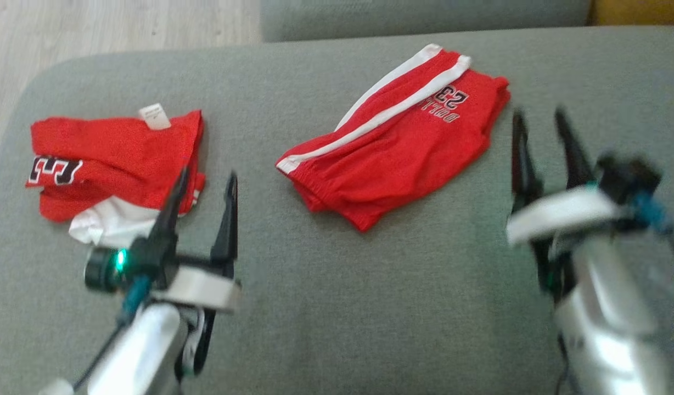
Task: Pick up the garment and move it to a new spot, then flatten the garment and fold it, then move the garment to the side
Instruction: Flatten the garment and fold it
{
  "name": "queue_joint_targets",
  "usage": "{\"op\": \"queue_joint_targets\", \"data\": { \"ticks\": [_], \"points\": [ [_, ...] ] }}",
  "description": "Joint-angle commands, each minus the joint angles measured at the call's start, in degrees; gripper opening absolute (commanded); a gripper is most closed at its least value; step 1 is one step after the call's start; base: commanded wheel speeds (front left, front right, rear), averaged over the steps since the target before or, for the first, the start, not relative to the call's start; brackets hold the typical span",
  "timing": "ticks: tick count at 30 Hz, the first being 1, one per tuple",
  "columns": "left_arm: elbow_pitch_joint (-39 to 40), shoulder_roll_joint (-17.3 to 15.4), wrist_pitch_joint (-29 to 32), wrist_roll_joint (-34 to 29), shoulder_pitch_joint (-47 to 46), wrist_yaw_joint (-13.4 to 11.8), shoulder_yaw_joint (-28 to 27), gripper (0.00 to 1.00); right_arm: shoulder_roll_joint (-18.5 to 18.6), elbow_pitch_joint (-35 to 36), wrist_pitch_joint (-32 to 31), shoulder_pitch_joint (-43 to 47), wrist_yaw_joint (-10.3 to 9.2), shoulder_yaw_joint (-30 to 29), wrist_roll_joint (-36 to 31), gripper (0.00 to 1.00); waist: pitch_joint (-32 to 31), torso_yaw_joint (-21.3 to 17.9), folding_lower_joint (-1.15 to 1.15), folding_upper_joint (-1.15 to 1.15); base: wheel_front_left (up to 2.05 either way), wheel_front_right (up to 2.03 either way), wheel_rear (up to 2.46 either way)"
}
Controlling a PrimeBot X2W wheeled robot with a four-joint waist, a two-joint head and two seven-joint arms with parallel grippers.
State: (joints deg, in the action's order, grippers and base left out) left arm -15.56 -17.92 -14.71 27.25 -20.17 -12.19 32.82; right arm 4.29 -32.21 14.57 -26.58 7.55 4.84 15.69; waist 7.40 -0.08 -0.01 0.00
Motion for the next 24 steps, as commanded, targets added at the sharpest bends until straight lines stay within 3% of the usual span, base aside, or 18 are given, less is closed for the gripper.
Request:
{"op": "queue_joint_targets", "data": {
  "ticks": [1,6,11,19,24],
  "points": [
    [1.97,-1.36,-0.29,-0.86,-0.39,-0.41,-3.25,1.00,-0.81,3.03,0.41,0.82,-0.06,1.31,-0.74,1.00,-0.96,-0.84,0.01,0.00,0.00,0.00,0.00],
    [2.62,0.44,-0.29,-2.37,5.55,0.65,-6.37,1.00,-1.32,8.30,0.42,9.93,-0.06,-0.32,-1.25,1.00,-0.92,-0.74,0.01,0.00,0.00,0.00,0.00],
    [3.10,1.77,-0.29,-4.57,5.76,2.94,-8.07,1.00,-1.39,11.19,-1.28,10.67,-0.06,-1.30,-2.44,1.00,1.04,0.61,0.01,0.00,0.00,0.00,0.00],
    [2.73,4.10,-0.29,-7.10,2.56,6.07,-8.70,1.00,-1.40,10.74,-9.60,1.24,-0.06,-6.56,-6.94,1.00,7.29,3.98,0.01,0.00,0.00,0.00,0.00],
    [1.79,6.45,-0.29,-8.55,-0.17,8.32,-8.90,1.00,-1.40,4.72,-17.53,-9.35,-0.06,-15.20,-13.45,1.00,11.90,7.61,0.01,0.00,0.00,0.00,0.00]
  ]
}}
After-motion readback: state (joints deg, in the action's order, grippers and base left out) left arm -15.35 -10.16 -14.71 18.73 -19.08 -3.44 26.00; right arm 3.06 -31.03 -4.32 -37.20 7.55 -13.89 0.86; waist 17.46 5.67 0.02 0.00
